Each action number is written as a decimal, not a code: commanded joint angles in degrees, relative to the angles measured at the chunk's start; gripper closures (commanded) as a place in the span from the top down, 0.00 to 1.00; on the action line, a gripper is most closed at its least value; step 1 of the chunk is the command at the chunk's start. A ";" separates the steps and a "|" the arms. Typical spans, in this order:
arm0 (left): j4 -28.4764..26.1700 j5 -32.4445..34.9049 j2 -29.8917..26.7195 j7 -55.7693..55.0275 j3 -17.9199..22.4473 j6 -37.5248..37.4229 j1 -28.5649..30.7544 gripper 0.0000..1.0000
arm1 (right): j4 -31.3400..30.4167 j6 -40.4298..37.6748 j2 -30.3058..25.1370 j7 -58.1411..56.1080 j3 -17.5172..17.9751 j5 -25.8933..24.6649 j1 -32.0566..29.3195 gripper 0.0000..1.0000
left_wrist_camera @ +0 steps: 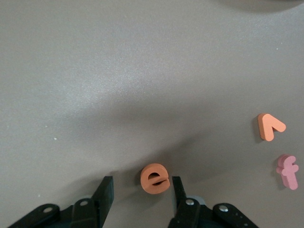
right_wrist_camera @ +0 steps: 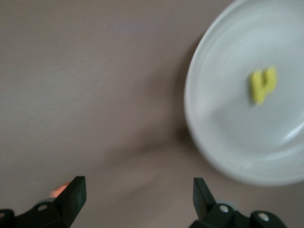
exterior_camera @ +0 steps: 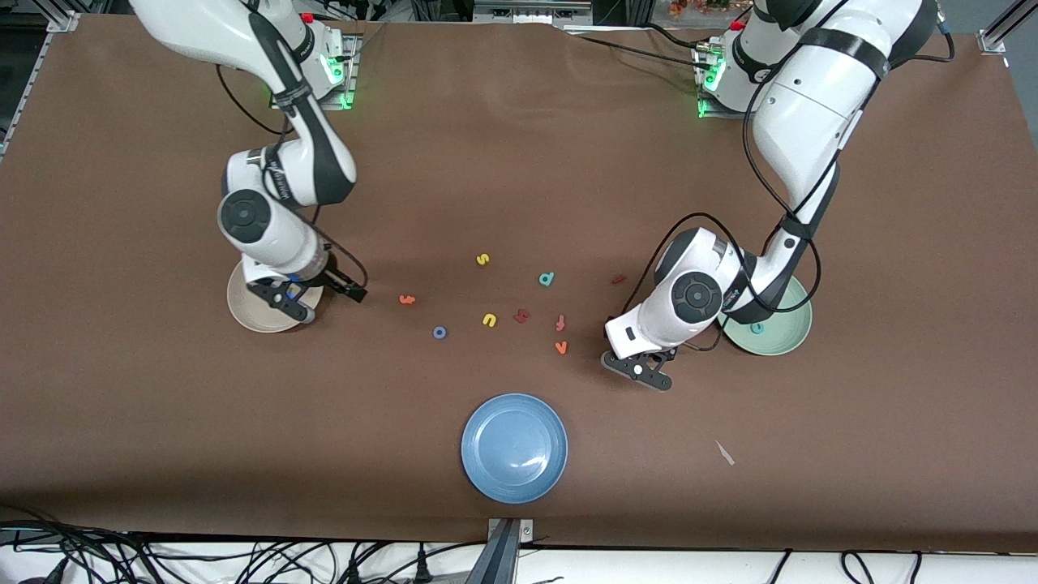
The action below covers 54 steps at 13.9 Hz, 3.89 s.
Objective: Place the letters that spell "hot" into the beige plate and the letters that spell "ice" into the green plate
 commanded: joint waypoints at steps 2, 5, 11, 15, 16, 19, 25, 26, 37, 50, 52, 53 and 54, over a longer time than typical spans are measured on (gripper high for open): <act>0.66 1.64 0.39 0.03 0.17 -0.26 -0.81 0.56 | 4.79 -0.75 3.74 20.10 2.22 -0.01 1.37 1.00; 0.66 1.55 0.66 0.03 0.17 -0.17 -1.25 0.55 | 6.81 -0.04 6.55 29.87 2.40 0.08 3.22 1.00; 0.49 3.39 1.62 0.47 0.60 3.69 -1.43 0.36 | 11.56 1.62 12.27 37.72 2.49 0.08 5.59 1.00; 0.49 5.42 1.71 -0.06 0.61 3.78 -1.16 0.12 | 10.78 4.61 13.51 37.55 2.49 0.08 5.86 0.99; 0.14 5.34 1.28 -0.23 0.61 3.09 -0.55 0.09 | 10.69 4.88 13.59 37.37 2.49 0.08 5.86 0.98; 0.05 4.37 -3.28 -0.32 0.52 -4.88 0.77 0.10 | 10.68 5.14 13.86 35.71 2.49 0.08 5.59 0.80; -1.70 4.80 -10.76 0.82 0.52 -26.34 7.61 0.12 | 10.51 5.85 14.21 33.68 2.40 0.08 5.15 0.48; -2.75 5.16 -11.12 2.82 0.43 -27.49 9.45 0.12 | 10.60 5.85 14.21 33.07 2.40 0.08 4.98 0.38; -7.86 4.81 -13.05 10.31 -0.53 -28.29 14.57 1.00 | 17.87 -7.99 13.51 22.30 1.87 -0.18 3.40 0.00; -8.21 -1.35 -11.56 -39.32 -8.62 -20.03 4.64 1.00 | -7.06 -3.73 -4.50 -23.86 -13.50 -1.06 3.39 0.00; -8.21 -1.35 -10.07 -45.90 -8.62 -18.29 3.68 0.99 | -7.95 -3.21 -4.78 -28.26 -15.87 -0.89 3.31 0.00; -9.08 -1.35 -9.63 -48.29 -8.71 -16.54 3.67 0.93 | -7.86 -2.94 -4.43 -29.59 -16.32 -0.80 3.31 0.27; -10.40 -1.35 -9.54 -49.36 -8.62 -13.91 4.02 0.89 | -7.60 -2.94 -4.08 -30.04 -16.41 -0.71 3.31 0.64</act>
